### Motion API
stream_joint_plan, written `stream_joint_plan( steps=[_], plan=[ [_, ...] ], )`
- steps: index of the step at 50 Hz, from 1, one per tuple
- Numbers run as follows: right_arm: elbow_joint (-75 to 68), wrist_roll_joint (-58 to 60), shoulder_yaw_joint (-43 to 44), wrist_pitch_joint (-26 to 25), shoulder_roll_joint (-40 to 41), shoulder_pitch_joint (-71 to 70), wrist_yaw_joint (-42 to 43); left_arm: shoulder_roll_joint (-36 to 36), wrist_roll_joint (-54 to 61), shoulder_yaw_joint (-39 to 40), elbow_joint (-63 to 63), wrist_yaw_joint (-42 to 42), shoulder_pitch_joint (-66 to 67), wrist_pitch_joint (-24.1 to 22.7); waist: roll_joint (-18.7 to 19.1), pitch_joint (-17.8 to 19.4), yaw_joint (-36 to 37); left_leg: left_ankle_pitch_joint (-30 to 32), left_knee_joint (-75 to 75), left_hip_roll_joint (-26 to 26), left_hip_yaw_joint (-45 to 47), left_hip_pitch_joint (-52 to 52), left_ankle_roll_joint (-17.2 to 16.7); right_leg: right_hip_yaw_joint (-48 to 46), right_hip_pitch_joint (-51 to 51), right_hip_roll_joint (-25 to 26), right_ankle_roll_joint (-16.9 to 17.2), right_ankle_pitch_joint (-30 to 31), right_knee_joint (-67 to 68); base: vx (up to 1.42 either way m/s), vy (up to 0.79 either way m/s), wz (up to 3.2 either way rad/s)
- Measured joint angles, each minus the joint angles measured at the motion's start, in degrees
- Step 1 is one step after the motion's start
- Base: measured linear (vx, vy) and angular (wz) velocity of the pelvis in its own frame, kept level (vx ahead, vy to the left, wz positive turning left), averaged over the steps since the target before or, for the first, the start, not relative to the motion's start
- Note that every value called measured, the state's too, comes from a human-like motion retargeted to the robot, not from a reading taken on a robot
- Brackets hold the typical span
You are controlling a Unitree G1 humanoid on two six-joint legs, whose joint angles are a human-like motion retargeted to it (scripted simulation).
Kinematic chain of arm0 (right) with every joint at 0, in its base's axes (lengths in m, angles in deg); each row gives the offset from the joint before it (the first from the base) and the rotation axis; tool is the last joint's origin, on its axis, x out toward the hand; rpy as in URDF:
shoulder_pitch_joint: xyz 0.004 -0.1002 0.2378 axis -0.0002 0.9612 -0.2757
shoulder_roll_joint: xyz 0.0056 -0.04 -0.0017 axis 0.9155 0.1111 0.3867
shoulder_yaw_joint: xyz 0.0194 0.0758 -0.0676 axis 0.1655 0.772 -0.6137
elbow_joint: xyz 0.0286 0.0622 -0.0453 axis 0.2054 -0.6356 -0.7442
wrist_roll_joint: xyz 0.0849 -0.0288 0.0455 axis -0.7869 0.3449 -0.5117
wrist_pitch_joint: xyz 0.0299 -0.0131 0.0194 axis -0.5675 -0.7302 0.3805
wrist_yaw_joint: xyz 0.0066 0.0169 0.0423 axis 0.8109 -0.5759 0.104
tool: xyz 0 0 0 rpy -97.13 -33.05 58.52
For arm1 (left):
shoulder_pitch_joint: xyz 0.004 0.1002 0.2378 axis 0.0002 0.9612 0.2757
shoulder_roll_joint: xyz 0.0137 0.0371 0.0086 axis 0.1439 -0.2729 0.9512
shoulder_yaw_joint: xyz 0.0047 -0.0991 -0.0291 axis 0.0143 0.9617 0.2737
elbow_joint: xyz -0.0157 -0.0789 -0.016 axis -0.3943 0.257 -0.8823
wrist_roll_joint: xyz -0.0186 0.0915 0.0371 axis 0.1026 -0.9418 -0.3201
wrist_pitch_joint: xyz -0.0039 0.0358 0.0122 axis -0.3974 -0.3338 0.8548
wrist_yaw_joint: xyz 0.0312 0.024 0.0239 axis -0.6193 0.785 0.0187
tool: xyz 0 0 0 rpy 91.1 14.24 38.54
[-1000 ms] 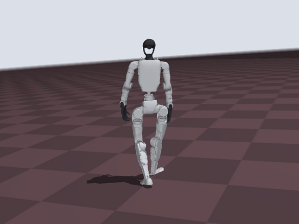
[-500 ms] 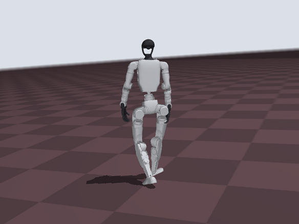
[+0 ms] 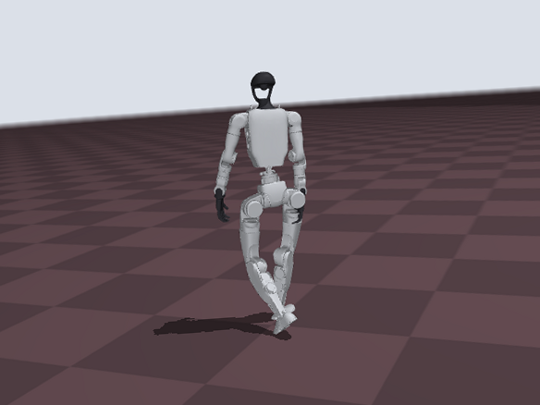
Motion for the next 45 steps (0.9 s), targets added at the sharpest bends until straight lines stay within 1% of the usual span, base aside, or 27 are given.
stream_joint_plan(
  steps=[2, 10, 15, 18, 23, 30, 37, 45],
  plan=[
    [0.08, -0.21, -0.15, 0.03, 0.17, 0.14, 0.08, 0.12, 0.00, 0.17, 0.04, 0.01, -0.05, 0.08, 0.01, 0.15, -0.02, 1.41, 0.75, -0.30, -0.02, -0.08, -0.79, 0.02, 0.40, 0.17, -0.12, 0.10, 0.00, 0.01, 0.01, 0.09],
    [0.36, -0.76, -0.52, 0.01, 0.58, 0.68, 0.18, 0.17, -0.01, 0.74, -0.28, -0.08, -0.41, 0.40, -0.31, 0.50, -0.47, 6.61, 3.01, -2.37, 1.22, -0.67, -0.84, -0.13, 1.58, -0.06, -0.25, 0.88, 0.05, 0.01, 0.04, 0.22],
    [0.56, -0.86, -0.63, 0.05, 0.68, 0.83, 0.35, 0.07, -0.02, 1.05, -0.48, -0.18, -0.67, 0.54, -0.51, 0.66, -0.85, 7.84, 3.65, -2.57, 2.00, -0.57, -0.84, -0.09, 2.20, -0.15, -0.34, 1.35, 0.06, 0.02, 0.01, 0.22],
    [0.72, -1.04, -0.66, 0.09, 0.66, 0.68, 0.50, -0.03, 0.00, 1.24, -0.49, -0.24, -0.84, 0.54, -0.59, 0.82, -1.08, 7.45, 3.78, -2.03, 2.56, -0.14, -0.84, -0.08, 2.63, -0.11, -0.34, 1.52, 0.02, 0.03, -0.03, 0.21],
    [1.21, -1.01, -0.56, 0.16, 0.20, -0.41, 0.92, -0.17, 0.07, 1.57, -0.26, -0.29, -1.14, 0.39, -0.74, 1.11, -1.54, 5.13, 3.72, -0.21, 4.26, 1.03, -0.28, -0.28, 3.24, -0.04, -0.34, 1.58, -0.09, 0.03, -0.05, 0.22],
    [3.26, -0.64, 0.19, 0.51, -2.81, -5.72, 2.09, -0.52, 0.15, 1.61, 0.47, -0.82, -1.64, -0.14, -1.39, 1.26, -2.48, -0.28, 1.49, 0.73, 9.27, 2.85, 5.33, -1.54, 3.01, -0.99, -0.34, 1.77, -0.23, -0.03, 0.00, 0.29],
    [5.15, -0.13, 0.67, 0.70, -7.48, -13.09, 3.39, -1.64, -0.02, 1.24, 1.12, -0.90, -2.18, -0.68, -2.24, 1.73, -2.97, -5.09, -3.89, -0.69, 12.50, 4.68, 8.56, -2.68, 1.77, -2.32, -0.34, 2.04, -0.17, -0.09, 0.02, 0.20],
    [4.83, 0.26, 0.27, 0.69, -8.53, -15.56, 2.83, -2.96, -0.99, 0.41, 1.57, -0.95, -2.92, -1.30, -3.37, 2.92, -3.11, -9.27, -11.10, -3.47, 15.28, 6.69, 10.88, -2.55, -0.42, -4.06, -0.34, 3.24, 0.01, -0.13, 0.02, 0.18]
  ],
)
